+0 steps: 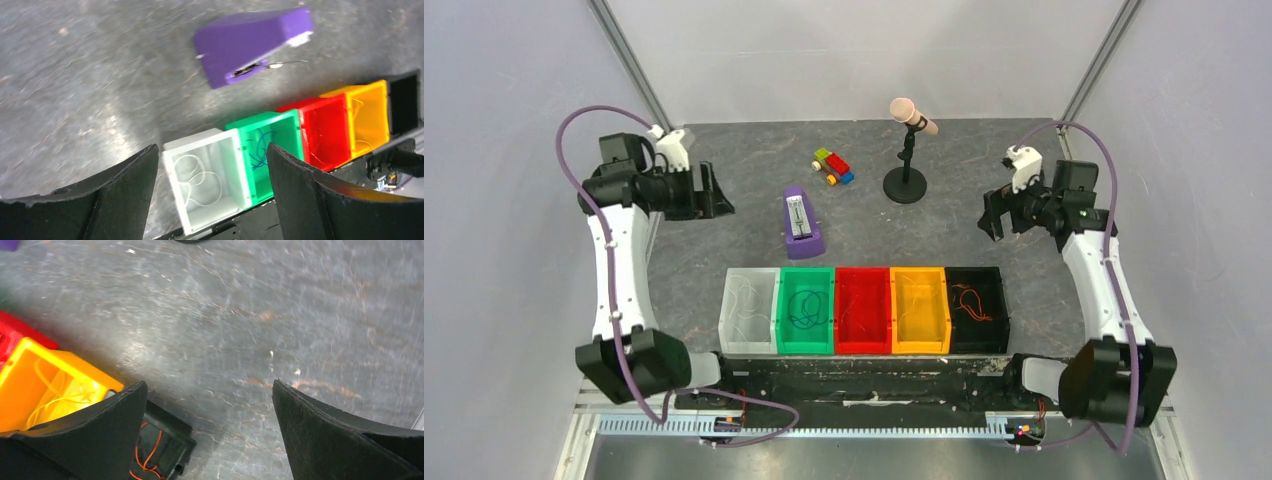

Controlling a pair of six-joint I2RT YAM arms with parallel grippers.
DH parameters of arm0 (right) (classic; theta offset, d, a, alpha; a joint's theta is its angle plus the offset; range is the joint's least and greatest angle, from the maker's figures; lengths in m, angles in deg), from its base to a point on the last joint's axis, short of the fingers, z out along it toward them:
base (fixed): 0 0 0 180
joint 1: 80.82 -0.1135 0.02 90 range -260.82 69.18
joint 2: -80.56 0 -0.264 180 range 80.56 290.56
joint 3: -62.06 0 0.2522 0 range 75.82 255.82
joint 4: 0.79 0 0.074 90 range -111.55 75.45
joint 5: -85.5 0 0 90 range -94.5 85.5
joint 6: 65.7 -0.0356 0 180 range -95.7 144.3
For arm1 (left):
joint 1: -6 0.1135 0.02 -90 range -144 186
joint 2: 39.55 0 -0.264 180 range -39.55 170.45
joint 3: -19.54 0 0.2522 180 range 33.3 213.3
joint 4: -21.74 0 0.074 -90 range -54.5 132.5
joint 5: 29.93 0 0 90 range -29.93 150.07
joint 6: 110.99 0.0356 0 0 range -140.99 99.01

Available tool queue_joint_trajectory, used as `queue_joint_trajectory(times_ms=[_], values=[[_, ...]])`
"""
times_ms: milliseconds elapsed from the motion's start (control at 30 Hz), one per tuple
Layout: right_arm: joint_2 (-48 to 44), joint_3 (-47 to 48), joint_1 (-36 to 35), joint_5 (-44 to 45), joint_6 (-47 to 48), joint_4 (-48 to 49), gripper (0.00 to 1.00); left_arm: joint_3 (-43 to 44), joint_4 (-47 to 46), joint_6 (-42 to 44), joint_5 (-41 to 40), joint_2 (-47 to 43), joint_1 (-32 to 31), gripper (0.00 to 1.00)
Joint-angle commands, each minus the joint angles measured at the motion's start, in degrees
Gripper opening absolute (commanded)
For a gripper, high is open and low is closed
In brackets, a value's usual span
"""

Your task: Untangle the cables

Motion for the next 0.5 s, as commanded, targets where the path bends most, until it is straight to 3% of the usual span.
queue_joint_trajectory(times_ms=[0, 67, 233, 467], values=[[3.22, -0.04, 4.83, -1.93, -0.59, 3.08, 0.98, 3.54, 6.58, 6.75, -4.24, 3.80, 6.16, 0.85], [3.05, -1.33, 5.33, -1.26, 0.64, 3.12, 0.98, 1.92, 8.15, 11.04, -8.41, 4.02, 7.05, 0.85], [0.79, -4.84, 5.38, -2.09, 1.13, 3.81, 0.98, -7.31, 11.25, 19.02, -8.96, 0.35, 6.92, 0.71], [0.83, -5.21, 5.38, -2.31, 1.21, 3.46, 0.98, -19.01, 6.46, 17.56, -11.65, -4.06, 3.38, 0.63]])
